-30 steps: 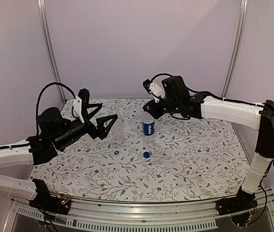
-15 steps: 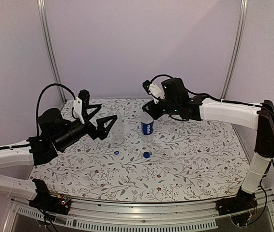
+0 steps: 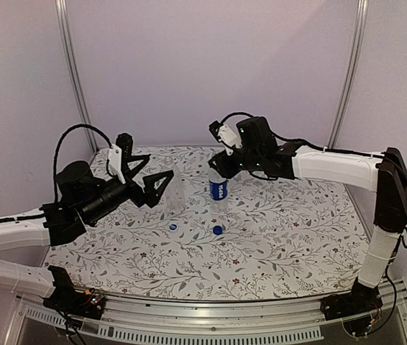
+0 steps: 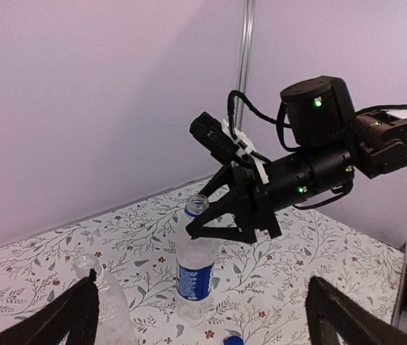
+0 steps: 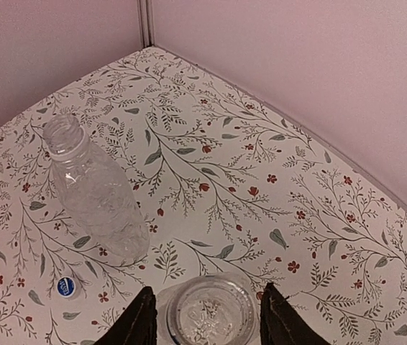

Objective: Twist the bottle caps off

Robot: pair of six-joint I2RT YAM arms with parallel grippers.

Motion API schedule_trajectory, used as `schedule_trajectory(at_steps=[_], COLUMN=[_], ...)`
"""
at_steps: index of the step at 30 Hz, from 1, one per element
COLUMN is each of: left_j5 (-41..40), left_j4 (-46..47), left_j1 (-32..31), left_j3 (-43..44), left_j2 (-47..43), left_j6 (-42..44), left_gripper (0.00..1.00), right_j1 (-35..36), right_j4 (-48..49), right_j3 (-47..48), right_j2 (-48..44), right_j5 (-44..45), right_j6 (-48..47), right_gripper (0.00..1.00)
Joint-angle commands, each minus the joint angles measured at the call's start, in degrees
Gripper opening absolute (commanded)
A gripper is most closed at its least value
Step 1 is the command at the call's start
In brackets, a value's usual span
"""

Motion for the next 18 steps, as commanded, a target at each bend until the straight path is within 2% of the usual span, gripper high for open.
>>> schedule_trajectory(at_steps=[1, 9, 18], left_j5=[-0.92, -1.9, -2.98], left_j4=[0.02, 0.01, -0.2], left_j1=[0.11, 0.19, 0.28], left_j3=[-1.17, -1.86, -2.03], left_j2=[-0.84, -1.24, -1.68], left_j6=[0.58, 0.95, 1.89], left_gripper=[1.0, 1.0, 1.0], right_j1=[-0.34, -0.32, -0.34], right_j4=[-2.77, -3.37, -3.5], right_j3=[1.95, 2.7, 2.78], right_j2=[1.74, 1.37, -1.14], right_j5=[0.0, 0.31, 0.71], right_j6=[0.0, 0.17, 0.62], right_gripper=[0.48, 0.58, 0.82])
